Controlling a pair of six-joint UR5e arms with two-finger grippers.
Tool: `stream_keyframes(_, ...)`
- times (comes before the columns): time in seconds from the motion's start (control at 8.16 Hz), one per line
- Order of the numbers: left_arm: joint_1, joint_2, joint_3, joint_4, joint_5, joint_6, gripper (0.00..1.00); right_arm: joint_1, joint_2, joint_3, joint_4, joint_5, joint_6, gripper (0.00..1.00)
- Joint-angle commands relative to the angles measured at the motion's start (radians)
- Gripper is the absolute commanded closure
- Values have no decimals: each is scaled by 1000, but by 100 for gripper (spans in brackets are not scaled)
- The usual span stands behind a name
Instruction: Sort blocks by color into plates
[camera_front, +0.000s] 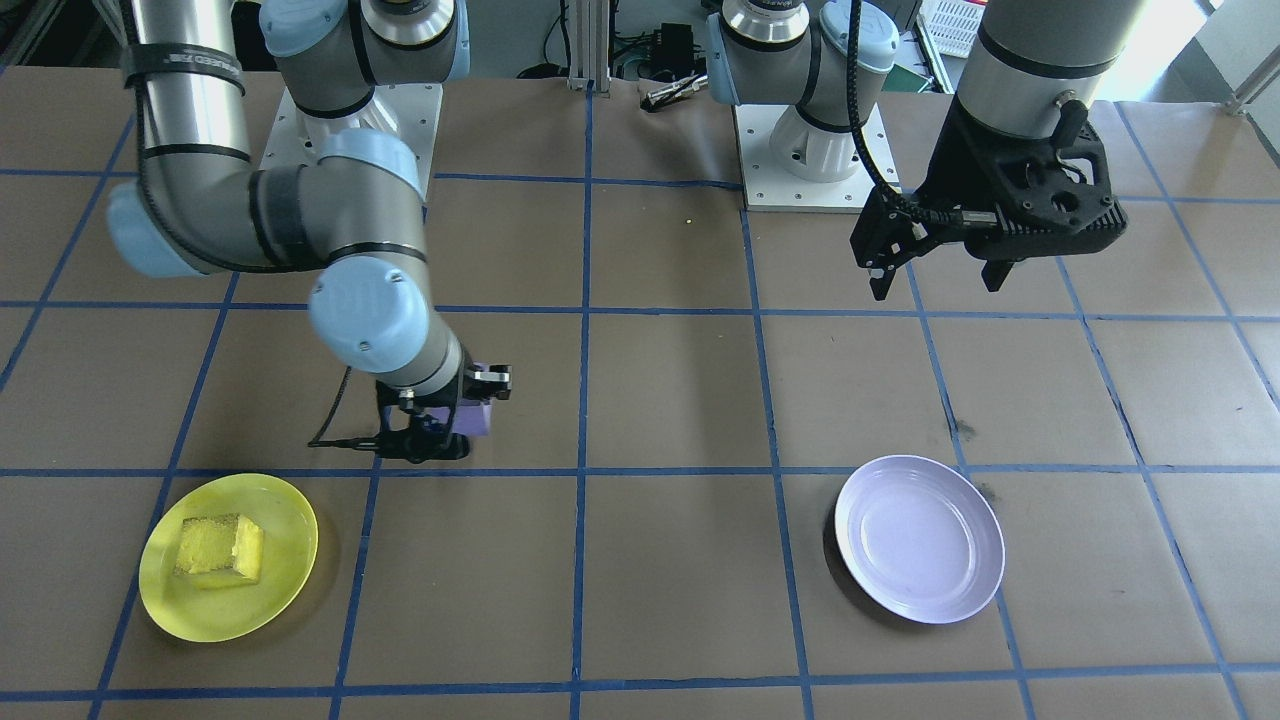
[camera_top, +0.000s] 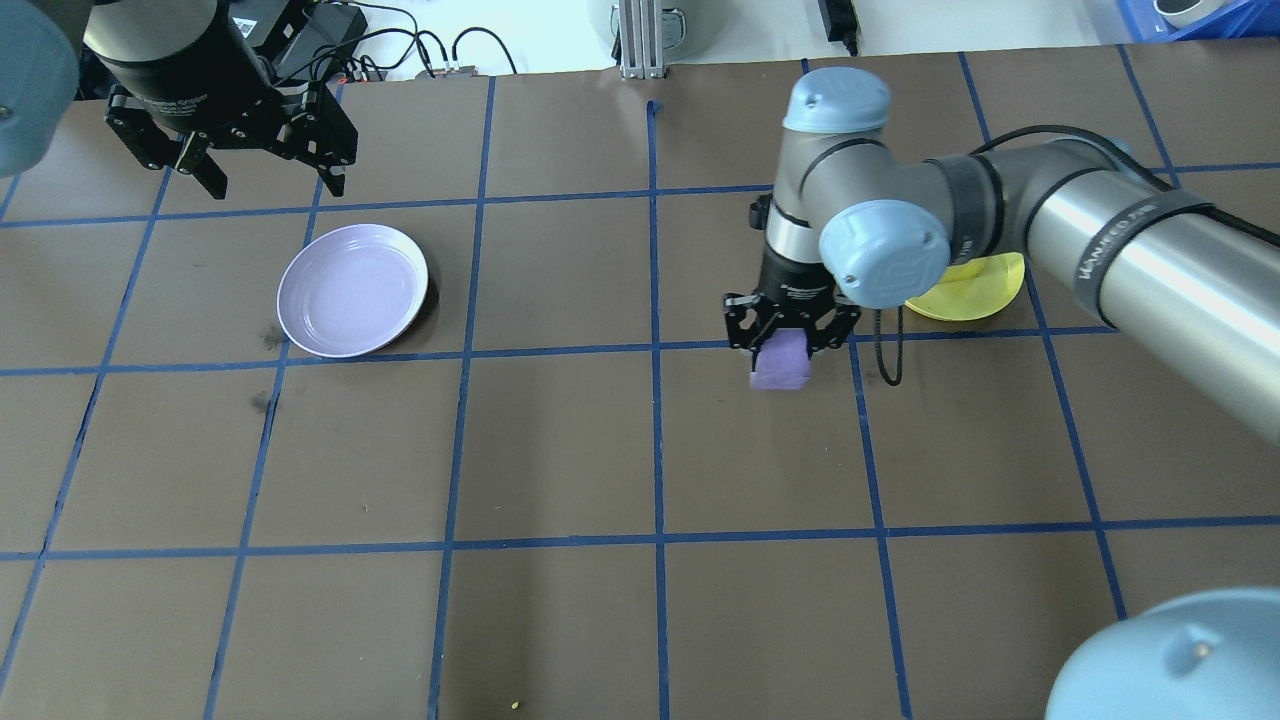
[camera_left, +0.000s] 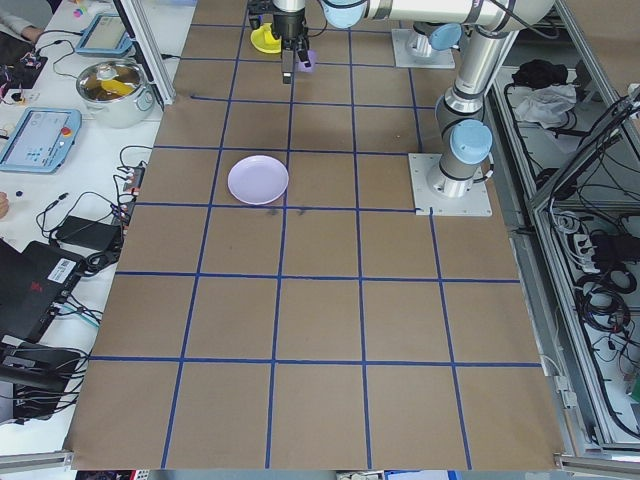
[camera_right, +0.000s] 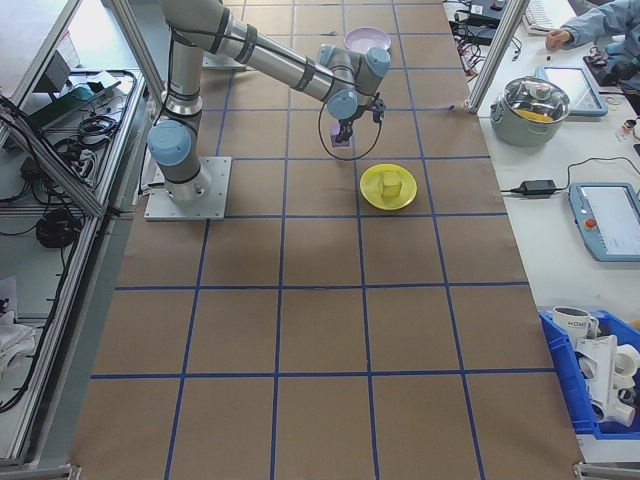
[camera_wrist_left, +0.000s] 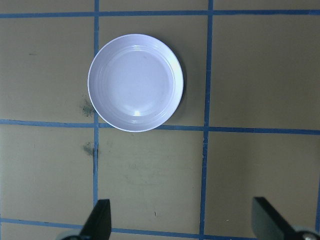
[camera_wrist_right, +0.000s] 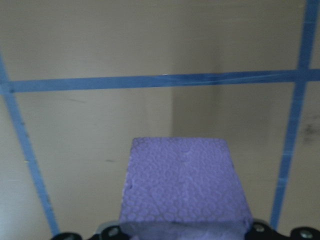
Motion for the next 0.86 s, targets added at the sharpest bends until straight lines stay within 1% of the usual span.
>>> stream_keyframes(0.0, 0, 13, -2, -1, -1, 0, 0, 233, 73, -71, -109, 81, 220, 66)
stream_keyframes(0.12, -2, 13, -3, -2, -1, -2, 0, 288, 104, -100, -133, 124, 261, 66)
stream_keyframes(0.25, -2, 14, -2, -1, -1, -2, 0, 323, 130, -129, -150, 124, 304, 64)
stream_keyframes(0.37, 0, 14, -2, -4, -1, -3, 0, 343, 151, -140, -205, 121, 346, 47)
stream_keyframes(0.49, 0, 8, -2, -13, 2, -3, 0, 357, 153, -140, -224, 108, 380, 14)
stream_keyframes(0.61, 0, 4, -2, -13, 0, -3, 0, 358, 147, -142, -223, 98, 372, 0)
stream_keyframes(0.74, 0, 5, -2, -13, -3, -3, 0, 348, 144, -143, -220, 97, 365, 0)
